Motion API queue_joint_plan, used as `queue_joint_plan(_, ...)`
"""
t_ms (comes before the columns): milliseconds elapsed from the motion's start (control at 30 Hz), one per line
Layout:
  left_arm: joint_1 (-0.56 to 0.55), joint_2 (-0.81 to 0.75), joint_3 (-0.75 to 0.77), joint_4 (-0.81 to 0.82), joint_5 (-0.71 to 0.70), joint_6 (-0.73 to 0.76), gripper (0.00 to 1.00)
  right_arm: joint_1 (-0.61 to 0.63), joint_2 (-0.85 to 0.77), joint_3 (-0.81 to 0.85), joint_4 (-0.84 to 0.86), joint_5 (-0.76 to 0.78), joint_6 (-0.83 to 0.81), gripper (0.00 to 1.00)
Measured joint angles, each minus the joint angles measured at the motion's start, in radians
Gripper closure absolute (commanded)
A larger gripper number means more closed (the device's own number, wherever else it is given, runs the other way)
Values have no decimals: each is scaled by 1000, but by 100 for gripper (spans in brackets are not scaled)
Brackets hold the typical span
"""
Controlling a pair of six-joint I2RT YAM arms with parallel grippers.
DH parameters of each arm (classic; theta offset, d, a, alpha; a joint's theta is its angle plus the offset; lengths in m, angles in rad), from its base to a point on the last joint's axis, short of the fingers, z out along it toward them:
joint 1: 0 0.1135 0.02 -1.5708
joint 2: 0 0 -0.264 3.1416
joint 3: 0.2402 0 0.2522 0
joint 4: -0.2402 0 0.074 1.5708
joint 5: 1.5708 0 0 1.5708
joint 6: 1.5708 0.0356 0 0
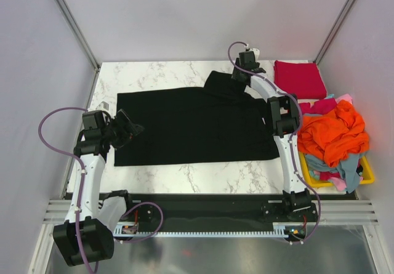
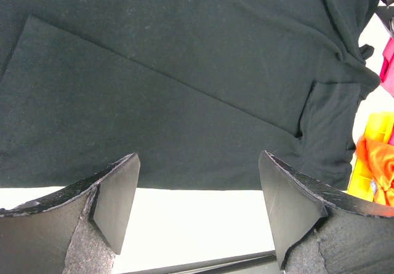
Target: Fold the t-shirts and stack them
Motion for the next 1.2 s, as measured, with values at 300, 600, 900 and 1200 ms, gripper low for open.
queue_joint_plan(300,0,0,0,0,0,0,15,4,-3,-21,29,-5,20,100)
queue_joint_plan(600,5,19,0,5,-2,0,12,-5,39,-5,197,-118,16,100)
queue_joint_plan(900,8,283,166,40,-90,-3,15,3,24,-13,594,-141,16,100)
queue_joint_plan(1200,14,782,660,140,-244,0,19,48,-164,-195,867,-160,-73,100)
